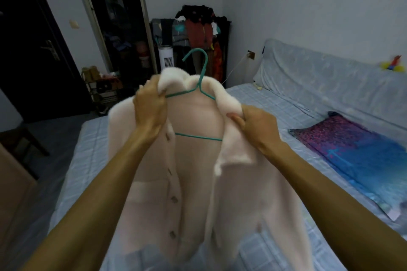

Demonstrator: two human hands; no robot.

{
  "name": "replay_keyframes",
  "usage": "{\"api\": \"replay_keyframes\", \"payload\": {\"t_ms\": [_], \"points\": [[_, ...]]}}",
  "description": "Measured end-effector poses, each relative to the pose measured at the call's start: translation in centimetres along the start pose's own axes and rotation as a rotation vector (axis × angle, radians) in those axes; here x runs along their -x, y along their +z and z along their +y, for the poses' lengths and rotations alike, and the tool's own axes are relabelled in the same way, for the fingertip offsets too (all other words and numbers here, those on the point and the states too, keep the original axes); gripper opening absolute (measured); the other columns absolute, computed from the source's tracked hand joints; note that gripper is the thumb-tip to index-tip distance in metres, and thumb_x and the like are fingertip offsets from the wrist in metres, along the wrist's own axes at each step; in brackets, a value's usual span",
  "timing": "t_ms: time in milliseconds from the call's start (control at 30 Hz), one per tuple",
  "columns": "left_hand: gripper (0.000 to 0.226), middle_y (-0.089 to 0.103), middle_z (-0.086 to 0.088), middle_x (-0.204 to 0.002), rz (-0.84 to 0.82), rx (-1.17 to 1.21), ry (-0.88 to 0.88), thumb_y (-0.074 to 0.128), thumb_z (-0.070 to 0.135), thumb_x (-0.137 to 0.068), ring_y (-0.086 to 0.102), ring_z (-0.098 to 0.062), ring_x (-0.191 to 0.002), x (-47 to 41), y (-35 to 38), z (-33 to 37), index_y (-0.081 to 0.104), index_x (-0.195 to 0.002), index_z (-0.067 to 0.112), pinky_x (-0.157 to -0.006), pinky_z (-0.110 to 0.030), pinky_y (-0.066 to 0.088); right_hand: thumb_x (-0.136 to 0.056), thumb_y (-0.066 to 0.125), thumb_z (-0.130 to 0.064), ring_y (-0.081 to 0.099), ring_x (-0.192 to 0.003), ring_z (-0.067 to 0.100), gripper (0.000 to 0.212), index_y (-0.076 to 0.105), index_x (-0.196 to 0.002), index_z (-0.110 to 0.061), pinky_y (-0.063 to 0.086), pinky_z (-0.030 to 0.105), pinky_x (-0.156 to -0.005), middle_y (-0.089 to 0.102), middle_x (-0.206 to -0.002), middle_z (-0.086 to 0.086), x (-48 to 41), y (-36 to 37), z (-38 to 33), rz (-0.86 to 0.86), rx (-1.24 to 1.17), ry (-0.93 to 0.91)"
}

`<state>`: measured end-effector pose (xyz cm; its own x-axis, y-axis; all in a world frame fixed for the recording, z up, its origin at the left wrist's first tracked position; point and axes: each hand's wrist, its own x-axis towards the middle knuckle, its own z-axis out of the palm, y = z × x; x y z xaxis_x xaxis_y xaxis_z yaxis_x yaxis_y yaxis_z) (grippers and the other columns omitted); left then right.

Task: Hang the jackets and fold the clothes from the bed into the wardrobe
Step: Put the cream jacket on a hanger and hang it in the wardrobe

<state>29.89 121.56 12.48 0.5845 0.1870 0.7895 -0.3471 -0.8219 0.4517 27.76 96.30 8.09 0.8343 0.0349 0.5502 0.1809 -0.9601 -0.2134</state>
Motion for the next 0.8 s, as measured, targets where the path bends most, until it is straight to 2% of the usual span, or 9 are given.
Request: {"api": "replay_keyframes", "payload": {"t_ms": [67,167,300,367,433,533,633,733,800], "points": [[0.028,0.068,-0.018,-0.097,0.029,0.003,0.027,0.043,0.007,-0.095,0.062,-0.034,-0.087,-1.5,-1.3,0.2,0.061,-0.115,0.009,-0.065,-0.027,0.032,-0.094,0.042,-0.053,0.059,-0.087,0.032,0.043,0.059,-0.099,-0.014,0.04,0.038,-0.067,0.066,-0.099,0.009,0.9,1.0,-0.2,-0.039,-0.006,-0.026],[0.028,0.068,-0.021,-0.096,-0.028,0.003,0.081,0.047,0.004,-0.091,0.061,-0.037,-0.085,-0.8,-1.0,1.9,0.061,-0.115,0.006,-0.065,-0.03,0.03,-0.094,0.043,-0.051,0.06,-0.085,0.035,0.044,0.059,-0.098,-0.01,0.036,0.038,-0.065,0.066,-0.097,0.012,0.9,1.7,-1.5,0.044,-0.065,0.012],[0.041,0.065,-0.022,-0.107,-0.185,0.115,-0.116,0.047,0.002,-0.09,0.061,-0.039,-0.092,5.3,1.1,1.8,0.052,-0.13,0.006,-0.074,-0.038,0.044,-0.092,0.044,-0.054,0.06,-0.082,0.041,0.053,0.062,-0.1,-0.005,0.03,0.036,-0.062,0.067,-0.091,0.021,-0.2,0.3,-1.6,0.213,-0.11,0.156],[0.04,0.065,-0.024,-0.105,-0.312,0.049,-0.139,0.05,0.008,-0.093,0.061,-0.042,-0.09,7.5,2.0,0.6,0.048,-0.133,0.004,-0.071,-0.041,0.046,-0.088,0.033,-0.063,0.06,-0.075,0.043,0.069,0.062,-0.097,-0.002,0.033,0.038,-0.061,0.066,-0.082,0.024,-0.3,-0.3,-1.5,0.295,-0.162,0.16],[0.032,0.066,-0.021,-0.095,-0.363,-0.004,-0.09,0.055,0.028,-0.094,0.061,-0.04,-0.084,7.7,2.2,-0.3,0.058,-0.111,0.002,-0.063,-0.036,0.04,-0.083,0.024,-0.064,0.06,-0.07,0.043,0.074,0.062,-0.094,-0.002,0.038,0.039,-0.059,0.066,-0.076,0.024,-0.5,-0.5,-1.6,0.3,-0.17,0.106],[0.058,0.065,-0.009,-0.077,-0.348,-0.016,-0.122,0.046,0.064,-0.084,0.06,-0.03,-0.072,5.9,0.9,-1.4,0.062,-0.08,0.008,-0.057,-0.032,0.039,-0.083,0.028,-0.063,0.06,-0.064,0.041,0.067,0.062,-0.085,-0.005,0.032,0.035,-0.056,0.065,-0.07,0.022,-0.7,-0.6,-1.4,0.317,-0.154,0.059],[0.053,0.062,-0.005,-0.102,-0.213,-0.015,-0.191,0.044,0.062,-0.082,0.058,-0.026,-0.094,3.7,-0.8,-4.2,0.062,-0.099,0.015,-0.075,-0.032,0.042,-0.082,0.027,-0.066,0.06,-0.064,0.039,0.065,0.058,-0.078,-0.009,0.035,0.036,-0.057,0.065,-0.069,0.018,-0.5,-0.8,-0.4,0.298,-0.167,0.072],[0.07,0.05,-0.008,-0.134,-0.44,-0.141,-0.012,0.039,0.064,-0.082,0.042,-0.028,-0.126,1.6,-0.1,-6.1,0.049,-0.13,0.014,-0.104,-0.046,0.029,-0.082,0.028,-0.067,0.058,-0.061,0.038,0.063,0.054,-0.071,-0.01,0.033,0.036,-0.057,0.063,-0.064,0.017,-0.6,-1.5,0.5,0.312,-0.148,0.065],[0.073,0.057,-0.009,-0.121,-0.597,-0.146,0.065,0.024,0.068,-0.081,0.047,-0.031,-0.12,1.0,1.5,-5.8,0.057,-0.118,0.015,-0.098,-0.047,0.03,-0.081,0.027,-0.067,0.058,-0.061,0.038,0.063,0.051,-0.069,-0.011,0.032,0.036,-0.057,0.062,-0.064,0.016,-0.7,-2.0,0.6,0.297,-0.129,0.067]]}}
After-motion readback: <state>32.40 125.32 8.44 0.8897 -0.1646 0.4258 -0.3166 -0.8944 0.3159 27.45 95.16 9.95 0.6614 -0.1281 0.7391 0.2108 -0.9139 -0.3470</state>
